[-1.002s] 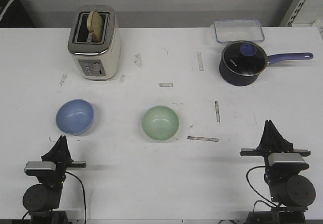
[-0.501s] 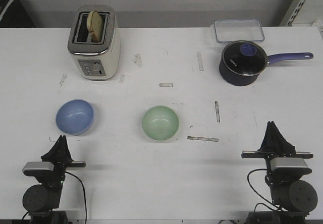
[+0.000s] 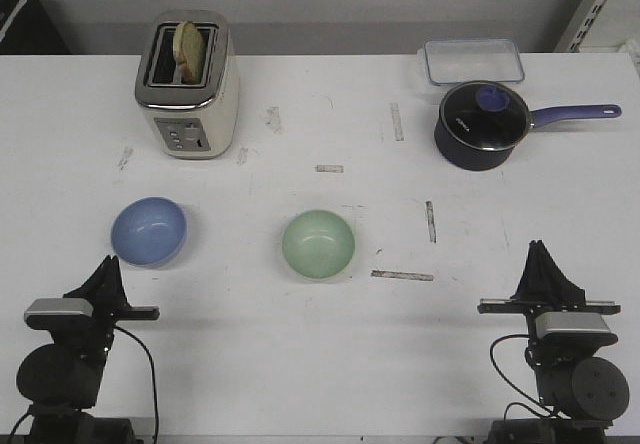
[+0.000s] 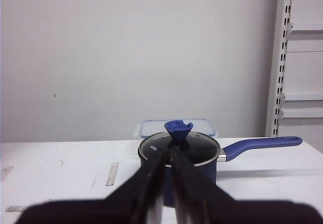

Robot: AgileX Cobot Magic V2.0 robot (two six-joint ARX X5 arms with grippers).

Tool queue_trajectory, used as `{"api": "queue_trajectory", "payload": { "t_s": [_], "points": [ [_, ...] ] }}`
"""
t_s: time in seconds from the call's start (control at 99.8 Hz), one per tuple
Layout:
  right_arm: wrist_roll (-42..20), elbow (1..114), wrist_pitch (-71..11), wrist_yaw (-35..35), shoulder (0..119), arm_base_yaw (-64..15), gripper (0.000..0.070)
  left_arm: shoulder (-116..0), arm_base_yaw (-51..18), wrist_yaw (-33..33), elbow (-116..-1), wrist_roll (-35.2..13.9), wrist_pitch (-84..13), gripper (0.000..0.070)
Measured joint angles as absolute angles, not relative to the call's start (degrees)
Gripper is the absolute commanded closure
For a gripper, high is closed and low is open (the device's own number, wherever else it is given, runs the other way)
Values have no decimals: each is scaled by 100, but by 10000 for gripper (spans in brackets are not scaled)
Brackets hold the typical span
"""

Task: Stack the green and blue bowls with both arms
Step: 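Reach the left gripper forward to the rim of the light blue bowl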

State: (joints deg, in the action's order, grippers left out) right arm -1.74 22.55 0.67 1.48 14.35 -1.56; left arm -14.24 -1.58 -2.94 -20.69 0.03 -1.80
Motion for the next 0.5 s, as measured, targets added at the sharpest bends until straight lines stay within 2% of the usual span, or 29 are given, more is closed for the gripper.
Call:
{"api": "queue_trajectory", "payload": {
  "t_s": [0.21, 0.361, 0.501],
  "points": [
    [-174, 2255, 67, 148, 1435, -156, 687, -2630, -158, -397, -2943, 99, -344, 699],
    [-174, 2255, 67, 150, 1435, -156, 687, -3573, -158, -403, -3557, 104, -799, 699],
    [-174, 2255, 67, 150, 1435, -156, 688, -4281, -158, -401, -3800, 106, -849, 699]
  ]
}}
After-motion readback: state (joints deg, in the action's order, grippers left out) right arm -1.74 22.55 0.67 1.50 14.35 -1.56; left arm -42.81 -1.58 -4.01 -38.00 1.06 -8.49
